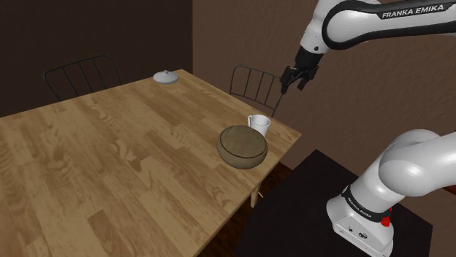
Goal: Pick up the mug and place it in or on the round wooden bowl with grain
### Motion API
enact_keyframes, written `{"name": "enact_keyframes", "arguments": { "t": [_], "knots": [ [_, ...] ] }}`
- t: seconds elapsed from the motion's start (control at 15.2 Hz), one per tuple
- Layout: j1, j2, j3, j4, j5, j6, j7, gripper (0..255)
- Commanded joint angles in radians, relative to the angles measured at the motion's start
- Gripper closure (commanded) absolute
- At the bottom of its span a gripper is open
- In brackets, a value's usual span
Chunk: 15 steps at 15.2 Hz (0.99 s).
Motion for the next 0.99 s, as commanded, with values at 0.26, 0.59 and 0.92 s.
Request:
{"name": "enact_keyframes", "arguments": {
  "t": [0.26,0.59,0.92],
  "knots": [
    [-0.006,0.179,0.005,-0.04,0.05,0.174,0.081,0],
    [-0.004,0.356,0.002,-0.042,0.102,0.316,0.127,0],
    [-0.001,0.431,0.003,-0.052,0.121,0.392,0.133,0]
  ]
}}
